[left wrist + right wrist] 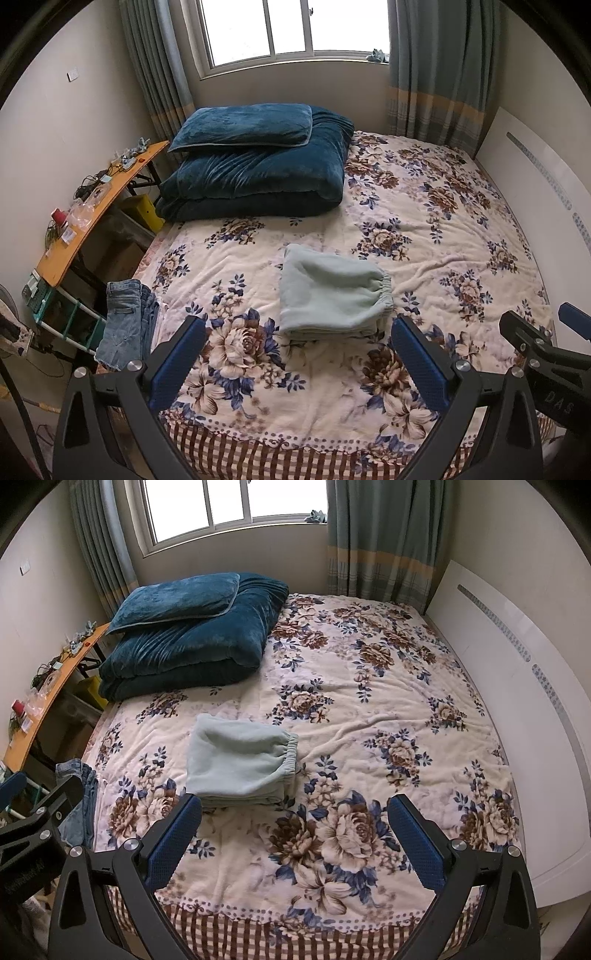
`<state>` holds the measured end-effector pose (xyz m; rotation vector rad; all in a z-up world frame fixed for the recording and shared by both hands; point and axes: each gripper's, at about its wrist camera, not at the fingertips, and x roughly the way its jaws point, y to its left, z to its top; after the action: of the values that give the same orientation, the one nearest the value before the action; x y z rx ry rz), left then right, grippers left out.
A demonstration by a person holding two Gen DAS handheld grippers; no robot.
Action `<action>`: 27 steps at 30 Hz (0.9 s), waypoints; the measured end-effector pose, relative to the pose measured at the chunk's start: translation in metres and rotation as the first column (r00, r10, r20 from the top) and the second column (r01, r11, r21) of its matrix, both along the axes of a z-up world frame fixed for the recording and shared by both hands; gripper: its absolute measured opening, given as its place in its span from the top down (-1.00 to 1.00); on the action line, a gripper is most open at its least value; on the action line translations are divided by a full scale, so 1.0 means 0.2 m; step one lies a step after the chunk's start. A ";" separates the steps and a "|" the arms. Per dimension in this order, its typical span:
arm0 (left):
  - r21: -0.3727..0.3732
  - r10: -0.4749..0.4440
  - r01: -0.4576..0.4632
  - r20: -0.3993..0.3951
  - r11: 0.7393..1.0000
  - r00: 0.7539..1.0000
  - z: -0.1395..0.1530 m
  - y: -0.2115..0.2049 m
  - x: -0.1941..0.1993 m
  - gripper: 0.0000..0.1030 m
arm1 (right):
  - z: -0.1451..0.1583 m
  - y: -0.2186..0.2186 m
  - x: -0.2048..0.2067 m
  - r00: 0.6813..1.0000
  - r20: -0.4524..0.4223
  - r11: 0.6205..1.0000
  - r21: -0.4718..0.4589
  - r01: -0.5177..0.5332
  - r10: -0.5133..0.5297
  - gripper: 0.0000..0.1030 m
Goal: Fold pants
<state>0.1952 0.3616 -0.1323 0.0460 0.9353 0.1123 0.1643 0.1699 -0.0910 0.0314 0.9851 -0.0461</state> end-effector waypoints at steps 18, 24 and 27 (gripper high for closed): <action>0.004 0.000 0.000 0.000 1.000 1.000 0.01 0.03 0.00 -1.00 | 0.00 0.06 0.00 1.000 -0.002 1.000 0.009 0.008 -0.008 -0.99; 0.009 -0.002 0.002 0.006 1.000 1.000 0.01 0.06 0.00 -1.00 | 0.00 0.07 0.01 1.000 -0.004 1.000 0.010 0.011 -0.011 -0.99; 0.005 -0.001 0.001 0.016 1.000 1.000 0.02 0.07 0.00 -1.00 | 0.00 0.09 0.00 1.000 -0.005 1.000 0.012 0.017 -0.017 -0.99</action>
<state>0.1962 0.3762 -0.1285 0.0502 0.9186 0.1142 0.1646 0.1875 -0.0917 0.0503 0.9898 -0.0557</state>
